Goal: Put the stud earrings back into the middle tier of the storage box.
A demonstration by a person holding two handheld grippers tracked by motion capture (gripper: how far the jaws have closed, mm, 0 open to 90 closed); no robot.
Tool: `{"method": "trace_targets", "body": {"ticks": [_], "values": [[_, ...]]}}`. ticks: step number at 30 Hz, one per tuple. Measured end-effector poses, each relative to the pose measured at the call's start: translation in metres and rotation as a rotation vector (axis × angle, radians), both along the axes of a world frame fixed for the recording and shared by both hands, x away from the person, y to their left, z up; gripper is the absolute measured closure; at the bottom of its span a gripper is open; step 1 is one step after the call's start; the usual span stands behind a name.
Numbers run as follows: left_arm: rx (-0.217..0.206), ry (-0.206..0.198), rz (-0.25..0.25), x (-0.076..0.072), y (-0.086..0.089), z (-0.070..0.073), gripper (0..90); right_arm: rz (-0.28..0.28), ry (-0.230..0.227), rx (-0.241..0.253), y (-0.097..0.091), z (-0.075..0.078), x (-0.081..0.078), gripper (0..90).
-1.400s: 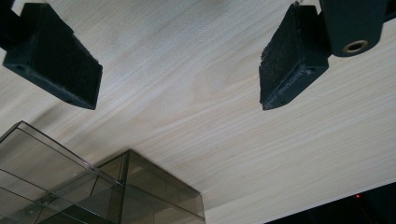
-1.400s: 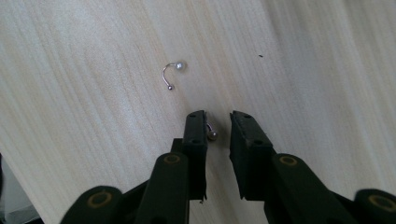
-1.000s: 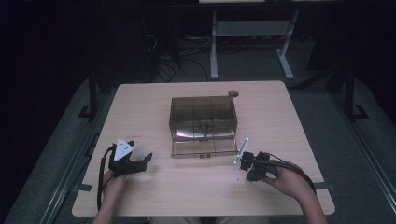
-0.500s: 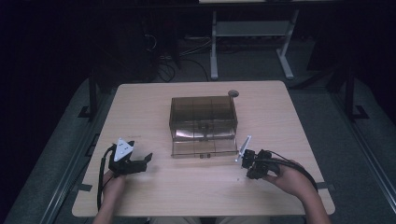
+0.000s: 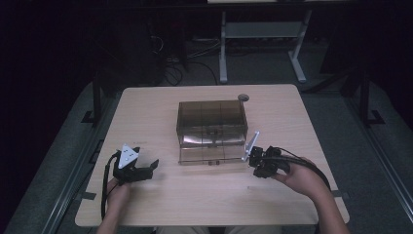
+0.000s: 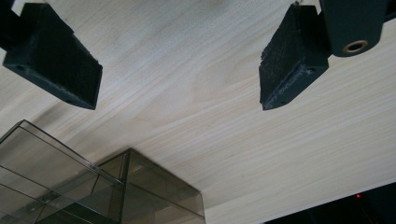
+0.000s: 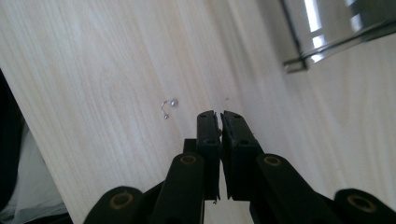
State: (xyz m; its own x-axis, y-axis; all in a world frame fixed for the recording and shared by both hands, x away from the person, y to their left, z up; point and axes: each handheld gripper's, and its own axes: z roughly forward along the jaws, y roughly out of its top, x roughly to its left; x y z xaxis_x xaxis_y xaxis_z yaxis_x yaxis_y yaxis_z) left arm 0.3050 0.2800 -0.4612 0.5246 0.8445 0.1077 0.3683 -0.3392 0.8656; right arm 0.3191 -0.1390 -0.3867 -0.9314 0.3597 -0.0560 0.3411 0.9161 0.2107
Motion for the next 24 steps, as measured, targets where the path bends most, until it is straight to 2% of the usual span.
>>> {"method": "trace_targets", "body": {"ticks": [7,12,19,21,24], "values": [[0.000,-0.003,0.001,0.000,0.000,0.000,12.8,0.015,-0.019,0.031,0.010,0.018,0.014,85.5],[0.007,-0.006,-0.003,0.001,0.000,0.000,12.8,0.024,-0.029,0.033,0.020,0.027,0.024,85.5],[0.007,-0.006,-0.005,0.000,0.001,0.000,12.8,0.018,-0.030,0.021,0.033,0.030,0.043,85.5],[0.001,-0.003,-0.002,0.000,0.001,0.000,12.8,0.011,-0.026,0.014,0.037,0.027,0.053,85.5],[0.003,-0.002,-0.003,0.000,0.001,0.000,12.8,0.001,-0.024,0.003,0.040,0.023,0.059,85.5]]}}
